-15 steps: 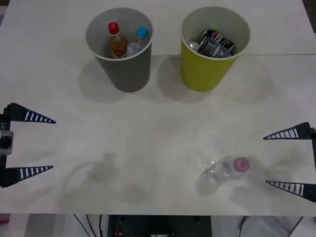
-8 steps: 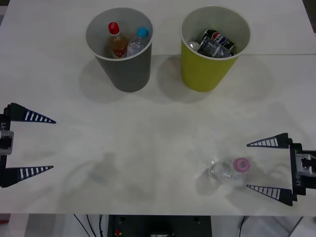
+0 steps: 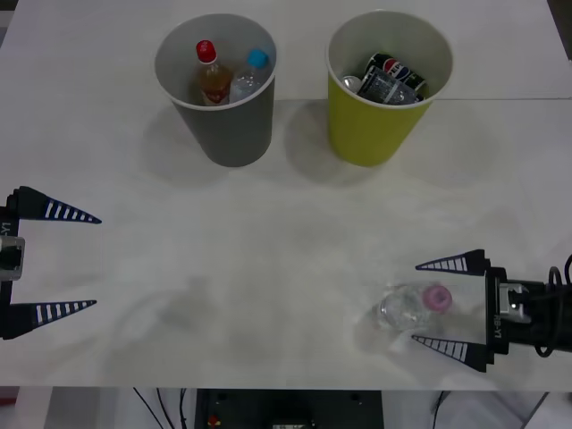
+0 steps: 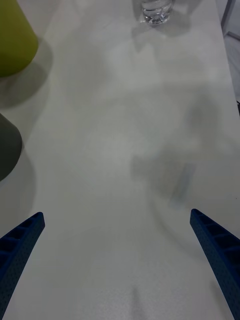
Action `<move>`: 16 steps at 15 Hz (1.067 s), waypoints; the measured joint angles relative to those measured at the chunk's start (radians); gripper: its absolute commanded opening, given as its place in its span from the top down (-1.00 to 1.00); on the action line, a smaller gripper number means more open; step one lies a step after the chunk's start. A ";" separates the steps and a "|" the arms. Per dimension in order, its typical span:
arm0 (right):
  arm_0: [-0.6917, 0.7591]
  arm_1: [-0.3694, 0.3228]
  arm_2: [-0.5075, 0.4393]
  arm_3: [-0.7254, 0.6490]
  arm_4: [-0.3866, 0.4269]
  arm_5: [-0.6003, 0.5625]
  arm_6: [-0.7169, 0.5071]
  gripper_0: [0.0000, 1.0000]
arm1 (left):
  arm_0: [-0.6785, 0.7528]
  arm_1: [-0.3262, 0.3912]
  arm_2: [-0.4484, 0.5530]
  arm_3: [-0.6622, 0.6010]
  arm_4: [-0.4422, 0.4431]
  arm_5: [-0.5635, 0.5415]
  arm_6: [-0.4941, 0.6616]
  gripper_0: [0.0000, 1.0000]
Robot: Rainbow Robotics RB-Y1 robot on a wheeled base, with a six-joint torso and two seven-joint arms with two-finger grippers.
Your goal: Put the can into the green bin and the plastic bottle into the gray bin
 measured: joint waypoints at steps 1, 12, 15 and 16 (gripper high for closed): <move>-0.013 0.018 0.003 0.025 0.000 -0.011 0.006 -1.00 | 0.000 0.000 0.000 0.000 0.000 0.000 0.000 -1.00; -0.077 0.082 0.032 0.140 0.000 -0.057 0.055 0.96 | 0.000 0.000 0.000 0.000 0.000 0.000 0.000 -1.00; -0.079 0.082 0.032 0.140 0.000 -0.057 0.051 1.00 | 0.000 0.000 0.000 0.000 0.000 0.000 0.000 -1.00; -0.079 0.082 0.032 0.140 0.000 -0.057 0.049 1.00 | 0.000 0.000 0.000 0.000 0.000 0.000 0.000 -1.00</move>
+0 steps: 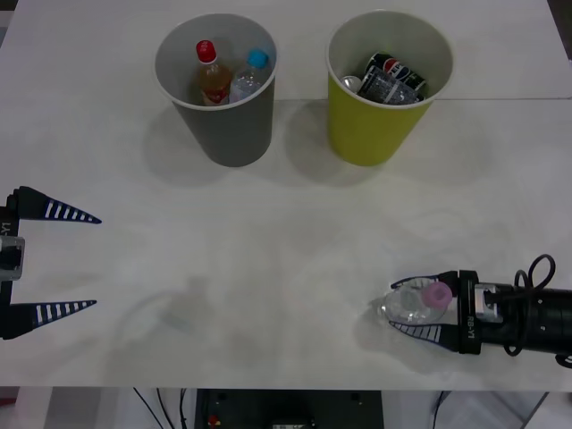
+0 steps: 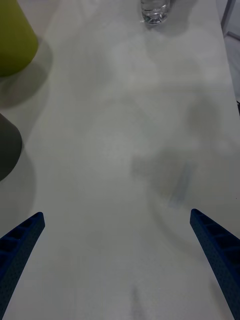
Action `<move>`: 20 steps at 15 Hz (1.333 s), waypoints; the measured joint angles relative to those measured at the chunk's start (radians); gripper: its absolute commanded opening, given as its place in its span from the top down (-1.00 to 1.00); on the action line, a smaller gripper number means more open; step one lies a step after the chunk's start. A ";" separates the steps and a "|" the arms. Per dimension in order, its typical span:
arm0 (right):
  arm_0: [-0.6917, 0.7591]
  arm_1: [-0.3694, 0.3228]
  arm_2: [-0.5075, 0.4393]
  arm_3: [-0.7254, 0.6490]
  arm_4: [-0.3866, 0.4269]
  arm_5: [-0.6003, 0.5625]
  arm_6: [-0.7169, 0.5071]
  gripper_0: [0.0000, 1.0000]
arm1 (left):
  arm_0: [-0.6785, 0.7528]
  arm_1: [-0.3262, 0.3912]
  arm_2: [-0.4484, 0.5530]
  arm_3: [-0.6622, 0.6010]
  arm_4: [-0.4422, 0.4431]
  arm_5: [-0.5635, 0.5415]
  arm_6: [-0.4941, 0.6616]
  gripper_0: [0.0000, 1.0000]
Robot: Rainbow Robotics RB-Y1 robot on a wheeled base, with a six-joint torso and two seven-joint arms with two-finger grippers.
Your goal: Put the can into the green bin and the plastic bottle into the gray bin
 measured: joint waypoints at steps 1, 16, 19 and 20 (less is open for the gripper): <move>0.000 0.000 0.000 0.000 0.000 0.000 -0.002 1.00 | 0.000 0.000 0.000 0.000 0.000 0.000 0.000 -1.00; 0.017 -0.052 -0.001 -0.347 0.101 0.120 -0.545 1.00 | 0.000 0.000 0.000 0.000 0.000 0.000 0.000 -1.00; 0.033 -0.055 0.000 -0.524 0.190 0.187 -0.785 1.00 | 0.000 0.000 0.000 0.000 0.000 0.000 0.000 -1.00; 0.034 -0.056 0.003 -0.569 0.215 0.199 -0.860 1.00 | 0.000 0.000 0.000 0.000 0.000 0.000 0.000 -1.00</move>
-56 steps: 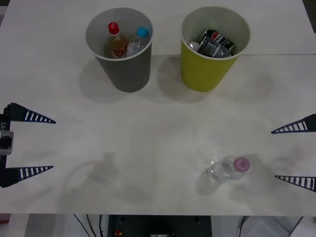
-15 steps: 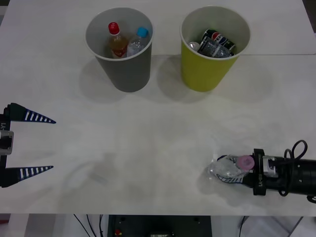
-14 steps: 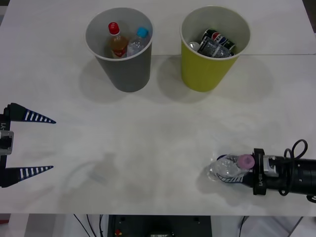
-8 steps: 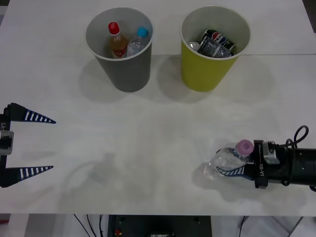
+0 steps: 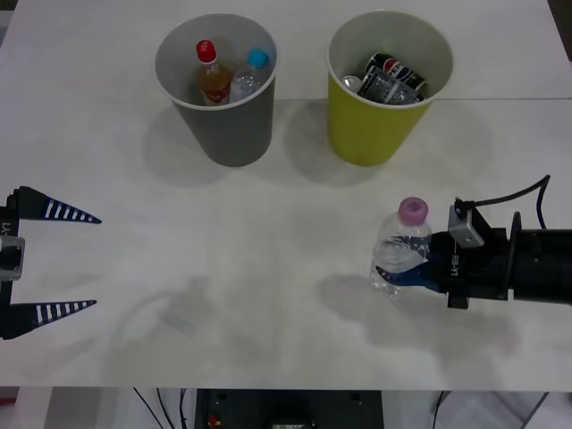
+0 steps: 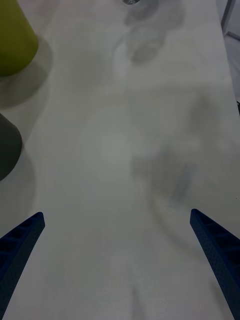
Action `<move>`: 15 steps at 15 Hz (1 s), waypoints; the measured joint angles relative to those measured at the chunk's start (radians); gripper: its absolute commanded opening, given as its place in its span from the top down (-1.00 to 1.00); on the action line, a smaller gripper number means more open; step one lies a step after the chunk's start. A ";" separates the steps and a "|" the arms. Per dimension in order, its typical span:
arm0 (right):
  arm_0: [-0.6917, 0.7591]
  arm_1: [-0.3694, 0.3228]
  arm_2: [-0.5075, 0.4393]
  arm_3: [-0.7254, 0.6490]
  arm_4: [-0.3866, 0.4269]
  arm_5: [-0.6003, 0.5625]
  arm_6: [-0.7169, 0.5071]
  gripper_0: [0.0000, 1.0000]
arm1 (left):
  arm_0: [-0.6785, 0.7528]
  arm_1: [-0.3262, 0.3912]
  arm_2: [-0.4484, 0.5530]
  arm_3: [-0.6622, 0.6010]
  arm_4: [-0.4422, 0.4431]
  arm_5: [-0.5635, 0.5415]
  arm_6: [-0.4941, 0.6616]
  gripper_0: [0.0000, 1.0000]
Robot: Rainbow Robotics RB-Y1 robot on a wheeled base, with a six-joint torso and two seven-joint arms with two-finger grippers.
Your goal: Put the can into the green bin and the plastic bottle into the gray bin
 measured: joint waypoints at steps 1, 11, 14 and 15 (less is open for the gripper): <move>0.000 -0.003 0.005 -0.047 0.026 0.014 -0.074 1.00 | 0.000 0.000 0.000 0.000 0.000 0.000 0.000 -1.00; -0.126 -0.197 0.200 -0.299 0.124 0.266 -0.659 1.00 | 0.000 0.000 0.000 0.000 0.000 0.000 0.000 -1.00; -0.217 -0.212 0.233 -0.327 0.192 0.263 -0.818 1.00 | 0.000 0.000 0.000 0.000 0.000 0.000 0.000 -1.00; -0.252 -0.218 0.245 -0.328 0.204 0.261 -0.864 1.00 | 0.000 0.000 0.000 0.000 0.000 0.000 0.000 -1.00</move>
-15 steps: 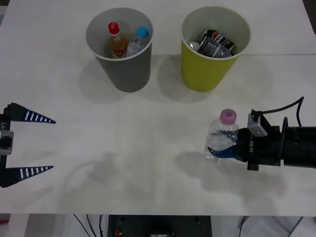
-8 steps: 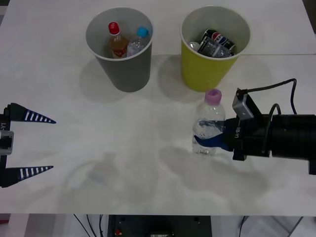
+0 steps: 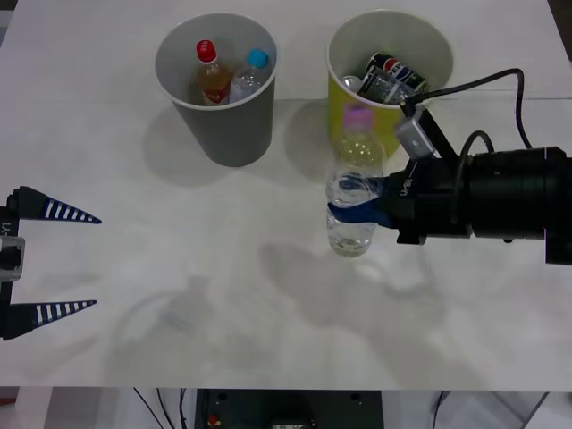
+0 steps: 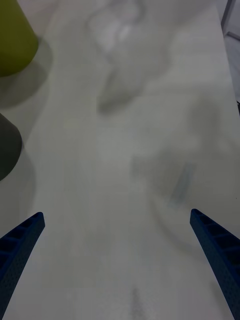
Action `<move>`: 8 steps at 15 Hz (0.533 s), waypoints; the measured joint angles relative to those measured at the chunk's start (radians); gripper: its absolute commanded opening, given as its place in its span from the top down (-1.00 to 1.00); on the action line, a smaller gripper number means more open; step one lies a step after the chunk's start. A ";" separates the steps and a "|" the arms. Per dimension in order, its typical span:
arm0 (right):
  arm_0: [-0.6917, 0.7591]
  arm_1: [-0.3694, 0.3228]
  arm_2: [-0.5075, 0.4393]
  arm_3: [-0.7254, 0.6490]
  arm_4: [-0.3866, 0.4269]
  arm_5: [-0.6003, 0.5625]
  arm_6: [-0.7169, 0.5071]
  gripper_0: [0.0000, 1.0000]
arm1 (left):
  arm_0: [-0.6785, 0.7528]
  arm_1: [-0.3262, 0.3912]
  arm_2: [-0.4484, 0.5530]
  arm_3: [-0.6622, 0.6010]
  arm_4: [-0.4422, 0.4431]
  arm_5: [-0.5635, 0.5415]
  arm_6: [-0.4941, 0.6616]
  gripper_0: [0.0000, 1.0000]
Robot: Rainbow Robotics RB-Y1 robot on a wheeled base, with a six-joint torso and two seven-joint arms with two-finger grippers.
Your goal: Put the can into the green bin and the plastic bottle into the gray bin
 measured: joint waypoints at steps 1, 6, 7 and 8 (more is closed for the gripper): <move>-0.040 -0.008 0.013 0.000 0.009 -0.002 -0.043 1.00 | 0.000 0.000 0.000 0.000 0.000 0.000 0.000 -1.00; -0.228 -0.019 0.038 0.009 0.039 -0.082 -0.159 1.00 | 0.000 0.000 0.000 0.000 0.000 0.000 0.000 -1.00; -0.256 -0.019 0.042 0.020 0.039 -0.088 -0.159 1.00 | 0.000 0.000 0.000 0.000 0.000 0.000 0.000 -1.00; -0.295 -0.019 0.058 0.036 0.040 -0.088 -0.160 1.00 | 0.000 0.000 0.000 0.000 0.000 0.000 0.000 -1.00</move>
